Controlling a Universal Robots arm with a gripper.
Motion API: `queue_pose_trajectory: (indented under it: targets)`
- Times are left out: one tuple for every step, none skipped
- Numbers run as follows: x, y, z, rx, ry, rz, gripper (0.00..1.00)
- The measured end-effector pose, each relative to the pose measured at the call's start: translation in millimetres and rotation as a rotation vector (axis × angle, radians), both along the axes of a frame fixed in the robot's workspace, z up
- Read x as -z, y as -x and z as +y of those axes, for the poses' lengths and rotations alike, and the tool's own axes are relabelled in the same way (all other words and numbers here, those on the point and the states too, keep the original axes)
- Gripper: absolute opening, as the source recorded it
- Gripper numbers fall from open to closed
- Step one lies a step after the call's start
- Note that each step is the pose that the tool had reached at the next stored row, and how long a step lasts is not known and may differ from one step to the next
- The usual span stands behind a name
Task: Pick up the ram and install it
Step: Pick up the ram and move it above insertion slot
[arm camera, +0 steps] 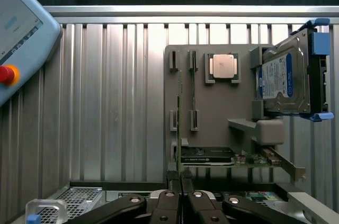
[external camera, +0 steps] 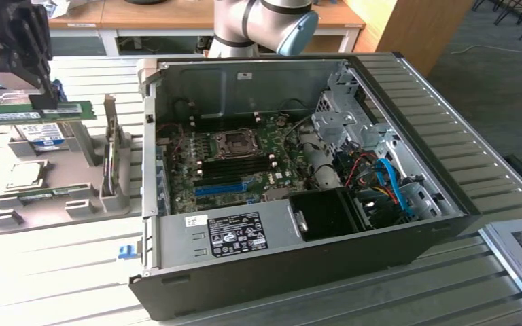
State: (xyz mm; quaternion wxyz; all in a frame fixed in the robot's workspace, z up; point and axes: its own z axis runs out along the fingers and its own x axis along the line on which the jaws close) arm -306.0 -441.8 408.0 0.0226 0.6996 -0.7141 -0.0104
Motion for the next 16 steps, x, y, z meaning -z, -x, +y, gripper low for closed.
queue_pose_trajectory:
  targets:
    - [0.1, -1.8, 0.0, 0.0, -0.0001, -0.0002, 0.12]
    - [0.1, -3.5, 0.0, 0.0, -0.0001, -0.0001, 0.12]
    - [0.1, -5.2, 0.0, 0.0, -0.0001, -0.0002, 0.12]
    - [0.1, -7.2, 0.0, 0.0, -0.0001, -0.0001, 0.12]
    - [0.1, -9.2, 0.0, 0.0, -0.0001, -0.0001, 0.12]
    - [0.1, -11.1, 0.0, 0.0, -0.0001, -0.0002, 0.12]
    - [0.0, -13.1, 0.0, 0.0, -0.0001, -0.0001, 0.12]
    - [0.0, -15.0, 0.0, 0.0, -0.0001, -0.0001, 0.12]
    - [0.0, -16.9, -0.1, 0.0, 0.0, -0.0001, 0.12]
    - [0.0, -18.9, -0.1, 0.0, -0.0001, -0.0001, 0.12]
    - [0.0, -20.7, 0.0, 0.0, 0.0, -0.0001, 0.12]
    - [0.0, -22.5, 0.0, 0.0, 0.0, 0.0, 0.12]
    - [0.1, -24.3, 0.0, 0.0, -0.0001, -0.0001, 0.12]
    - [0.1, -26.1, 0.0, 0.0, -0.0001, -0.0001, 0.12]
    - [0.0, -27.8, 0.0, 0.0, -0.0001, -0.0001, 0.12]
    - [0.1, -29.5, 0.0, 0.0, -0.0001, -0.0001, 0.12]
